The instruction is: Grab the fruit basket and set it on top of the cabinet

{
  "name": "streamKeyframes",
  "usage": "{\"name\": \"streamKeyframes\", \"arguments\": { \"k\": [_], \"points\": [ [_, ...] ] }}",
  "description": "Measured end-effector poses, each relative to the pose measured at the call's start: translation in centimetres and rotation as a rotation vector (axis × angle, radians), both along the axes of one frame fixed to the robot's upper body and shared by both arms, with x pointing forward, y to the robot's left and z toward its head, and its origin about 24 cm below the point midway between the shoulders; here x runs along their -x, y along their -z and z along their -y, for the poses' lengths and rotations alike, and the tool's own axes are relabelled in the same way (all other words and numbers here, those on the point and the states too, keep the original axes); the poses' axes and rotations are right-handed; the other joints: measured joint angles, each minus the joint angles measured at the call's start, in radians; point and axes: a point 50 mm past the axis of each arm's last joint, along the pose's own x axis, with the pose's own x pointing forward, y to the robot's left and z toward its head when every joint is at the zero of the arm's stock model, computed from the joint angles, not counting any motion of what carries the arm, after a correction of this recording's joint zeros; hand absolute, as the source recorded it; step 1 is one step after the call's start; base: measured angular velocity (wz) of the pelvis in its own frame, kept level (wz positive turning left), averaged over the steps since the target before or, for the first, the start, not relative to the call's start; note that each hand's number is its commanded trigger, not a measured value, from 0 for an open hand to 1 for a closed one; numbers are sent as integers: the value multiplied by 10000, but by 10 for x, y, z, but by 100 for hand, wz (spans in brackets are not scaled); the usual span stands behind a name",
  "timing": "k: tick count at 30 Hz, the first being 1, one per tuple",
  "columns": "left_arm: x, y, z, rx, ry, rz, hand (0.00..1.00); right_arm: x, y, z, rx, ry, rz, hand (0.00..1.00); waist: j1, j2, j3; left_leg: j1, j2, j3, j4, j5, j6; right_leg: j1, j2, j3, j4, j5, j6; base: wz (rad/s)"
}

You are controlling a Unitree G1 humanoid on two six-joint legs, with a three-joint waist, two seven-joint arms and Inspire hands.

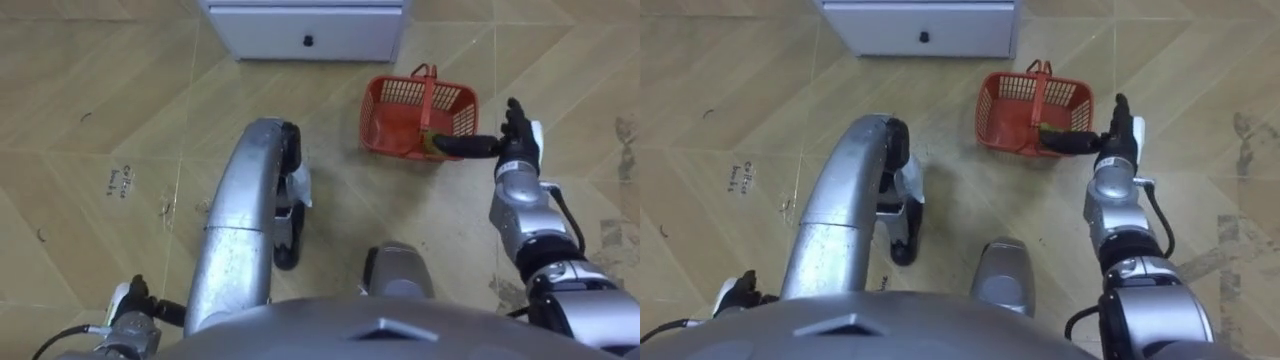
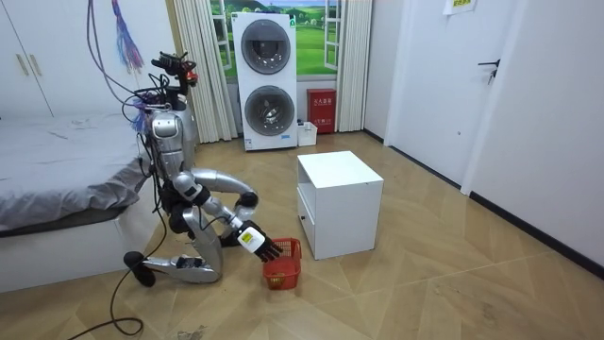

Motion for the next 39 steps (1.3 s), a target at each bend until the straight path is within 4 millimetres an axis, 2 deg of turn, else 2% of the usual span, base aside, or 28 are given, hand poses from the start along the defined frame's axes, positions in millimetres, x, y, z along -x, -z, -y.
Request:
{"name": "streamKeyframes", "arguments": {
  "k": [2, 3, 4, 6, 8, 13, 17, 19, 24, 30, 33, 38, 39],
  "points": [
    [-2, 0, 0, 40, 123, 33, 0, -5, -5, -1, 14, -78, 225, 0, 70, 38, 2, -46, 29, 42, 1, 3, 7, -151, -26, 58, 54, -11, -12, -5],
    [-4, 0, 1, 59, 254, 48, 0, -9, -8, -1, 128, -225, 309, 0, 249, 38, 4, -88, 115, 114, 2, 12, 27, -278, -39, 173, 114, -12, -8, -13],
    [-5, 0, 3, 126, 469, 43, 0, -14, -12, 1, 198, -314, 427, 0, 368, 101, 51, -111, 143, 157, 2, 33, 67, -316, -56, 213, 155, -16, 4, -10],
    [-5, 1, 4, 149, 708, -43, 0, -21, -17, 3, 313, -365, 558, 0, 558, 191, 95, -142, 157, 181, -2, 53, 94, -387, -70, 234, 189, -19, 3, 0],
    [1, 1, 4, 152, 726, -192, 0, -24, -19, 3, 422, -509, 552, 0, 654, 244, 90, -187, 164, 180, -6, 59, 90, -432, -62, 230, 195, -19, 4, 0],
    [11, 3, 6, 308, 779, -534, 0, -25, -20, 6, 578, -723, 507, 0, 901, 338, 88, -393, 161, 273, -29, 114, 155, -567, -148, 211, 203, -40, 11, 5],
    [10, 3, 7, 420, 820, -502, 0, -21, -17, 11, 542, -663, 283, 0, 1086, 439, 117, -482, 151, 361, -35, 153, 230, -694, -240, 195, 214, -40, 42, 4],
    [12, 3, 7, 533, 840, -571, 0, -19, -15, 16, 392, -632, 118, 0, 1230, 558, 134, -530, 159, 380, -31, 166, 258, -736, -252, 177, 243, -41, 47, 0],
    [13, 4, 7, 760, 849, -681, 0, -11, -9, 27, 14, -307, -284, 0, 1615, 789, 111, -639, 178, 419, -56, 246, 296, -855, -288, 129, 326, -48, 50, 2],
    [13, 4, 7, 1111, -12, -539, 0, -4, -4, 44, -210, 348, -858, 0, 1923, 830, 127, -687, 221, 505, -99, 314, 331, -886, -327, 136, 373, -69, 90, 1],
    [12, 4, 8, 1286, -201, -471, 0, -4, -7, 56, -247, 707, -996, 0, 1969, 834, 130, -709, 323, 694, -143, 374, 453, -987, -458, 123, 390, -73, 96, 6],
    [13, 4, 8, 1447, -71, -595, 0, -6, -11, 63, -602, 1065, -867, 0, 2070, 846, 132, -835, 347, 726, -141, 401, 499, -1131, -473, 131, 444, -77, 99, 0],
    [13, 4, 9, 1508, 13, -665, 0, -5, -11, 65, -628, 1136, -929, 0, 2104, 873, 154, -849, 370, 748, -140, 411, 517, -1163, -476, 140, 462, -79, 101, 0]
  ]
}}
